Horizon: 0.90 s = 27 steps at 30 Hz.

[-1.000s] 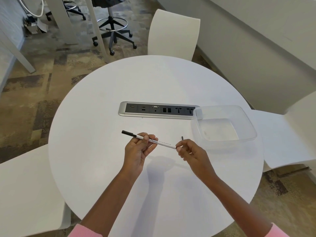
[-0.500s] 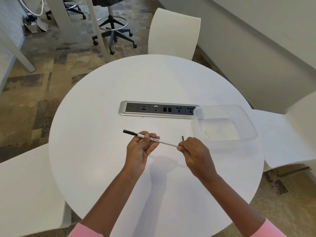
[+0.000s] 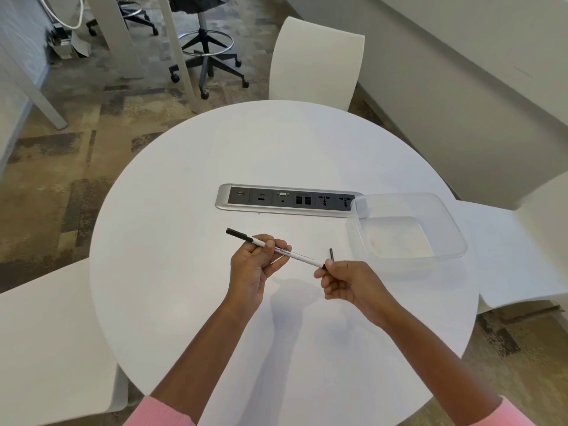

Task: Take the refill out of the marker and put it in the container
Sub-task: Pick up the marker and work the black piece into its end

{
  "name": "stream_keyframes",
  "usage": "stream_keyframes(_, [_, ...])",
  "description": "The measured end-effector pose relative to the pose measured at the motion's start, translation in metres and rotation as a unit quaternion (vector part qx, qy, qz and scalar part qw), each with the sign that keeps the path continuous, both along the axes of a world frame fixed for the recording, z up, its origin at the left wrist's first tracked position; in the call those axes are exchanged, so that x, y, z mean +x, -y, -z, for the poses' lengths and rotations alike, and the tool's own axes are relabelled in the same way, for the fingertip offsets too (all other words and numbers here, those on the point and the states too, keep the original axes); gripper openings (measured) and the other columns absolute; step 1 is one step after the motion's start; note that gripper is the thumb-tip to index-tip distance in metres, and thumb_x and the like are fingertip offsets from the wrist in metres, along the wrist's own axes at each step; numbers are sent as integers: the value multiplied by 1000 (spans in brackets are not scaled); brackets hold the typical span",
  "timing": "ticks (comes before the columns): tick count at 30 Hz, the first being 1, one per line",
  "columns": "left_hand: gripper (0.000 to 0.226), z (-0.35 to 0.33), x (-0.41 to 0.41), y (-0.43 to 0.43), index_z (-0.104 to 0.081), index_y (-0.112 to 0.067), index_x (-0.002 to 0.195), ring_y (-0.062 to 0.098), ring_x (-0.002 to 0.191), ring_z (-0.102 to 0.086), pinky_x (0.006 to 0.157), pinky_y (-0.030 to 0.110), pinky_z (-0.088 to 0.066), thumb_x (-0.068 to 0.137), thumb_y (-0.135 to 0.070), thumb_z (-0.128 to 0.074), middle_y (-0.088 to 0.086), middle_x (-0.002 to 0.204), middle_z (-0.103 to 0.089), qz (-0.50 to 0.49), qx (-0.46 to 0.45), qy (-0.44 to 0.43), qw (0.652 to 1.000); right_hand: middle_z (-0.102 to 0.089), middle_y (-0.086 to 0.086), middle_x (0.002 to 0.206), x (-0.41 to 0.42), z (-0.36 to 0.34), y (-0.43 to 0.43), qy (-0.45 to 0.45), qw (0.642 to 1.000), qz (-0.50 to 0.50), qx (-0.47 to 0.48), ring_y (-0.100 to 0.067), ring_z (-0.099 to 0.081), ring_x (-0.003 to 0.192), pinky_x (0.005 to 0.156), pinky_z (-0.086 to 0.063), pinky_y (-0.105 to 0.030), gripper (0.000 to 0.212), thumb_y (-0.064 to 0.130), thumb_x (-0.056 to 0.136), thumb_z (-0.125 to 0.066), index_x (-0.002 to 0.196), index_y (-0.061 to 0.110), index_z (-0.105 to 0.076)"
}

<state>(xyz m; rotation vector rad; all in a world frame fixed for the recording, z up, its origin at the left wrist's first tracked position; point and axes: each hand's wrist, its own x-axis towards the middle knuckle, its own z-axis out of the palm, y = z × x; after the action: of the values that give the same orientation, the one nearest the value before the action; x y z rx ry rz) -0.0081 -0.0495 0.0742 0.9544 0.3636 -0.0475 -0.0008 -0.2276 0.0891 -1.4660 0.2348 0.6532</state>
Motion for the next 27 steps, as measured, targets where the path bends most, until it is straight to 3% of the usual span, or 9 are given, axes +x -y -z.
stream_keyframes(3, [16, 0, 3, -1, -55, -9, 78, 13, 69, -72, 59, 21, -57, 91, -2, -47, -1, 63, -72, -15, -19, -10, 1000, -63, 3, 68, -6, 6, -5, 226, 962, 46, -145, 2, -57, 55, 57, -48, -9, 17, 9, 92, -50, 93, 2, -66])
stream_keyframes(7, [16, -1, 5, -3, -55, -10, 78, 14, 69, -72, 59, 20, -57, 90, -2, -47, 0, 64, -73, -26, -40, -14, 999, -66, -6, 82, -13, 12, -5, 486, 811, -15, -325, -9, -59, 76, 74, -45, -19, 18, 4, 83, -62, 100, 6, -64])
stream_keyframes(11, [16, -1, 5, -2, -55, -10, 79, 14, 69, -72, 59, 21, -57, 91, -3, -47, 0, 65, -73, -23, -49, -16, 998, -66, -11, 73, -11, 13, -6, 570, 697, -42, -433, -27, -61, 66, 58, -51, -29, 15, 10, 79, -62, 90, 1, -67])
stream_keyframes(15, [17, -1, 4, -2, -55, -10, 78, 14, 68, -72, 58, 20, -57, 91, -3, -46, 0, 64, -73, -23, -56, -17, 998, -60, -13, 59, -5, 8, -5, 607, 658, -50, -443, -29, -55, 51, 42, -48, -32, 25, 15, 85, -52, 71, -1, -65])
stream_keyframes(17, [17, -1, 4, -3, -54, -10, 78, 14, 68, -72, 58, 20, -57, 91, -3, -46, 1, 63, -73, -18, -48, -11, 999, -57, -13, 57, -5, 7, -7, 593, 670, -70, -441, -30, -52, 50, 43, -45, -31, 25, 13, 84, -53, 67, -2, -63])
stream_keyframes(19, [17, -2, 4, -4, -53, -10, 77, 14, 68, -72, 58, 20, -57, 91, -3, -46, 1, 63, -72, -10, -32, -2, 999, -55, -13, 57, -7, 5, -9, 528, 743, -72, -405, -29, -50, 54, 50, -36, -22, 18, 9, 80, -55, 67, -1, -62])
stream_keyframes(22, [18, -2, 5, -4, -53, -10, 76, 13, 68, -71, 57, 21, -57, 91, -2, -46, 0, 61, -71, 0, -7, 7, 1000, -50, 4, 57, -7, -1, -11, 339, 887, -57, -310, -18, -45, 58, 54, -31, -16, 25, 7, 85, -53, 61, 13, -59])
stream_keyframes(24, [18, -2, 6, -5, -53, -10, 77, 13, 67, -71, 57, 21, -56, 91, -2, -46, 0, 61, -71, 5, 2, 8, 1000, -45, 6, 50, -4, -6, -11, 226, 941, -48, -247, -13, -40, 51, 51, -31, -20, 36, 5, 85, -54, 52, 18, -56])
stream_keyframes(27, [19, -2, 6, -5, -52, -10, 76, 13, 66, -71, 56, 20, -56, 91, -2, -45, -1, 61, -71, 15, 6, 11, 1000, -41, 4, 43, 4, -16, -8, 56, 988, -51, -138, -13, -36, 44, 42, -34, -16, 39, 8, 89, -51, 51, 12, -56])
